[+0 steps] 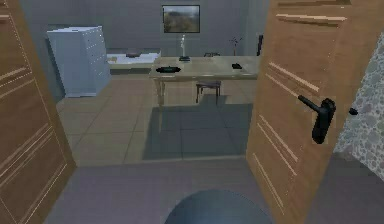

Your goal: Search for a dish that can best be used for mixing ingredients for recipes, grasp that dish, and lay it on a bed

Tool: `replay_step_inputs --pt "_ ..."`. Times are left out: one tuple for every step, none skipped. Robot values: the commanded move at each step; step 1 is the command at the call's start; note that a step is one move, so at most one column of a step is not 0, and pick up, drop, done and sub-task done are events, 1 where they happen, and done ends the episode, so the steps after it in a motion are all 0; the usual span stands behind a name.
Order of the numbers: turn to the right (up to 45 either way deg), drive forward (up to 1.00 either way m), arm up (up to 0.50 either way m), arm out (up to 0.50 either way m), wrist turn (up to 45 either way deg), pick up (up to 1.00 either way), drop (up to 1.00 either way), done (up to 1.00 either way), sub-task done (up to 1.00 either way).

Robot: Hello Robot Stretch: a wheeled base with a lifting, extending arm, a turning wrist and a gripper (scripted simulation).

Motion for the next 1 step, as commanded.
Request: replay_step_inputs --pt "0.0 0.30 0.00 0.00 0.0 0.00 0.00 0.00 0.00"
